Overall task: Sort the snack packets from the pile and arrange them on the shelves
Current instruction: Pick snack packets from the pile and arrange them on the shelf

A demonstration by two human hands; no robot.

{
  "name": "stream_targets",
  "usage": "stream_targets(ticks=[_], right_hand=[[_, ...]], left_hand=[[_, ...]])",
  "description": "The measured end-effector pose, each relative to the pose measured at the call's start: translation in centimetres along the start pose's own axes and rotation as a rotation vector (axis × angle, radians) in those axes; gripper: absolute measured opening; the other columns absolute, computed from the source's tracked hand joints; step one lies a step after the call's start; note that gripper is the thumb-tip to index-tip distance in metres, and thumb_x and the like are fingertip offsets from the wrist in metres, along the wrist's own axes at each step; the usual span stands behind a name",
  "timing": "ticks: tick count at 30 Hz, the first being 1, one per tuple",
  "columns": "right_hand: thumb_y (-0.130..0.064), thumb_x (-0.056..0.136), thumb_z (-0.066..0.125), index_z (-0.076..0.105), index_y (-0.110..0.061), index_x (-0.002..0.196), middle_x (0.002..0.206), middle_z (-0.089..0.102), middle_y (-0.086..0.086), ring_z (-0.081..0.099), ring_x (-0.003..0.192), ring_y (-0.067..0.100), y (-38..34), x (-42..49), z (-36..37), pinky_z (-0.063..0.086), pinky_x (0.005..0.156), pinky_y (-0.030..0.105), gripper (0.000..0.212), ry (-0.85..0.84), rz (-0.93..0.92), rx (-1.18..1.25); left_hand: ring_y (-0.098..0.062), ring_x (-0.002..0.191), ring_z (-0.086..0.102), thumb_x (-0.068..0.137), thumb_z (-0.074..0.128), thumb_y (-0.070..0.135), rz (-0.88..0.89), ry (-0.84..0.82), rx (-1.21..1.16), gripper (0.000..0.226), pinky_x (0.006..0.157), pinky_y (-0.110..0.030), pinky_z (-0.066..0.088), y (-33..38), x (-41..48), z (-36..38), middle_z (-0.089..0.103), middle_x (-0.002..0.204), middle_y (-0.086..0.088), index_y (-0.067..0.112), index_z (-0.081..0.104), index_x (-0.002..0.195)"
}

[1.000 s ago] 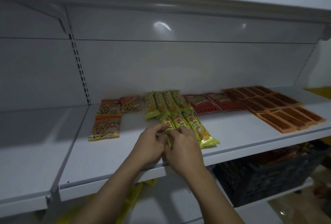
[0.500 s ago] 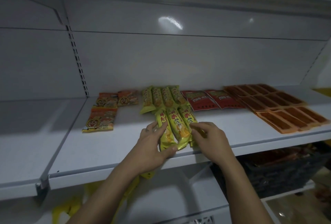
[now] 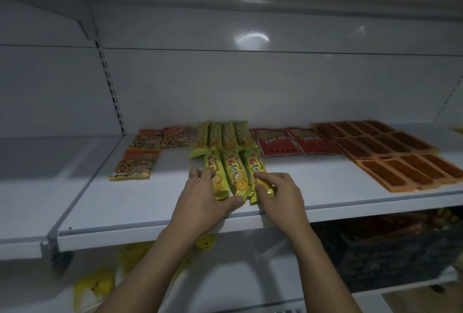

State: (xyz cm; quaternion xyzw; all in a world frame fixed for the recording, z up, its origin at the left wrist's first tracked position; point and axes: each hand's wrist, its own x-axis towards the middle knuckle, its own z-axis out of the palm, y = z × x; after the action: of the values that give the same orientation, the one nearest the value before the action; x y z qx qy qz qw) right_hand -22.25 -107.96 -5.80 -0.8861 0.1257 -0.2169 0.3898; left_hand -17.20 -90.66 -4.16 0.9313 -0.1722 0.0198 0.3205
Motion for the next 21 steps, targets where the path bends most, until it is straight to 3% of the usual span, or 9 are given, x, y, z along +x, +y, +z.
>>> stream_targets(ticks=[3,6,10,12,15,18,21], right_hand=[[-0.025,0.094,0.062,0.067,-0.032,0.122,0.117,0.053,-0.004,0.054,0.114,0.014,0.3,-0.1,0.1,0.042,0.094,0.023,0.029,0.007,-0.012,0.009],[-0.028,0.096,0.059,0.064,-0.031,0.127,0.115,0.05,-0.006,0.05,0.116,0.014,0.4,-0.1,0.0,0.036,0.09,0.019,0.031,-0.011,-0.029,-0.029],[-0.032,0.097,0.057,0.06,-0.029,0.132,0.127,0.051,-0.002,0.046,0.121,0.014,0.1,-0.1,0.0,0.034,0.091,0.02,0.035,-0.03,-0.027,-0.061],[-0.034,0.096,0.057,0.058,-0.028,0.134,0.13,0.05,0.0,0.046,0.122,0.016,0.1,-0.2,0.1,0.036,0.096,0.024,0.038,-0.033,-0.032,-0.081],[-0.034,0.096,0.057,0.056,-0.028,0.136,0.132,0.05,0.0,0.045,0.124,0.017,0.1,-0.4,0.1,0.038,0.1,0.029,0.041,-0.042,-0.027,-0.091],[-0.035,0.096,0.057,0.056,-0.028,0.137,0.134,0.049,0.001,0.045,0.125,0.017,0.1,-0.4,0.1,0.038,0.101,0.029,0.042,-0.044,-0.024,-0.086],[-0.037,0.097,0.055,0.055,-0.028,0.137,0.136,0.049,0.001,0.045,0.125,0.018,0.2,-0.3,0.1,0.037,0.101,0.028,0.042,-0.038,-0.022,-0.07]], left_hand=[[-0.025,0.111,0.052,0.069,0.074,0.068,-0.092,0.018,0.067,0.08,0.085,-0.036,0.048,0.2,0.3,-0.5,0.047,0.125,-0.008,0.013,0.048,0.122],[-0.021,0.09,0.056,0.073,0.074,0.062,-0.149,0.024,0.039,0.061,0.064,-0.033,0.041,0.0,0.3,-1.0,0.058,0.103,-0.006,0.014,0.052,0.103],[-0.023,0.101,0.061,0.08,0.071,0.055,-0.203,0.021,-0.075,0.064,0.074,-0.032,0.044,-0.3,0.1,-1.5,0.066,0.109,-0.005,0.013,0.052,0.125],[-0.023,0.098,0.062,0.085,0.07,0.05,-0.229,0.019,-0.186,0.063,0.081,-0.035,0.047,-0.3,0.0,-1.8,0.069,0.097,-0.002,0.017,0.046,0.133],[-0.015,0.083,0.06,0.093,0.062,0.043,-0.219,-0.005,-0.307,0.048,0.075,-0.032,0.043,-0.2,0.0,-1.8,0.063,0.08,0.006,0.022,0.047,0.134],[-0.013,0.087,0.061,0.096,0.056,0.043,-0.148,-0.01,-0.17,0.038,0.075,-0.03,0.044,-0.4,0.0,-1.6,0.067,0.094,0.001,0.02,0.057,0.127],[-0.025,0.114,0.056,0.097,0.053,0.044,-0.087,0.005,-0.05,0.046,0.094,-0.036,0.046,-0.8,-0.1,-1.5,0.054,0.129,-0.009,0.02,0.052,0.136]])
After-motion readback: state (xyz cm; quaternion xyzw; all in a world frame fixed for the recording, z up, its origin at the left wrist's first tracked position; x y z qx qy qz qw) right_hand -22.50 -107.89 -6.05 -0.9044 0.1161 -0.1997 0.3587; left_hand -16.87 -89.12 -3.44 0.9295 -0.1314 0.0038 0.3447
